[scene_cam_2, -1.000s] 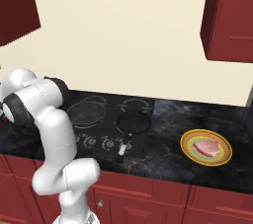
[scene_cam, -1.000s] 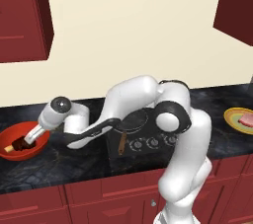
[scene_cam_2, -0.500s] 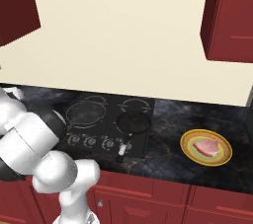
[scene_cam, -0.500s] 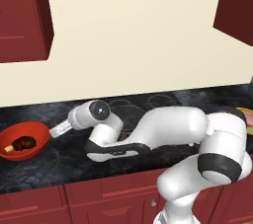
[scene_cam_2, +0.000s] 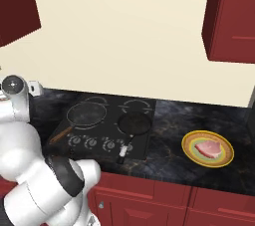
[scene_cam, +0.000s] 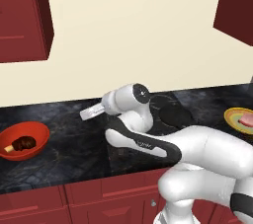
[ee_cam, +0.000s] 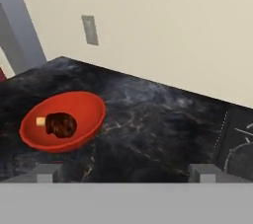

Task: Place one of the steaks on the plate and the other in the bowl. Then place the bowl in the fridge.

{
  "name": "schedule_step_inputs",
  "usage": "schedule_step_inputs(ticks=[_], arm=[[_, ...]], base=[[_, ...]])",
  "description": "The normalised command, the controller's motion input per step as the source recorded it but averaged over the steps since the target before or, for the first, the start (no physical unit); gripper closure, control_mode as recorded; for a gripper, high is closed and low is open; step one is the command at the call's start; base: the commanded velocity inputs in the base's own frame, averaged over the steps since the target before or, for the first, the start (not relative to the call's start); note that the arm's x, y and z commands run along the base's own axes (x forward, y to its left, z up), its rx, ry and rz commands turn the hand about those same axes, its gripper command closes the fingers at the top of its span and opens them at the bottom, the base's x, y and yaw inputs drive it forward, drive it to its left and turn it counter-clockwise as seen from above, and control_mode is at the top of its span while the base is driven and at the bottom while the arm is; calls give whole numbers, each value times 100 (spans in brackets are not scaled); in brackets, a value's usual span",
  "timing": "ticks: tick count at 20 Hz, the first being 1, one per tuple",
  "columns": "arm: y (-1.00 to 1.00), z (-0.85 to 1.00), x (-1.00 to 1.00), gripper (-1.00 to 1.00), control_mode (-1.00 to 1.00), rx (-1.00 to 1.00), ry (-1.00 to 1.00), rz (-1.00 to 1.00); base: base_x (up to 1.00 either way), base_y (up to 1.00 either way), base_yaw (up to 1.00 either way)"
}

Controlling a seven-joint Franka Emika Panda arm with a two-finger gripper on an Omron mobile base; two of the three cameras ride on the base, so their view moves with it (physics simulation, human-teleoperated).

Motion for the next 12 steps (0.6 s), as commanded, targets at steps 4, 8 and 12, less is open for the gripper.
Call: schedule_step_inputs(ticks=[4,8,12], arm=[[-42,44,-45,-100,-100,-25,32,-22],[-55,19,-56,-100,-100,-22,27,-37],[-96,30,-50,-100,-100,-4,11,-24]], base=[[0,0,0],[0,0,0],[0,0,0]])
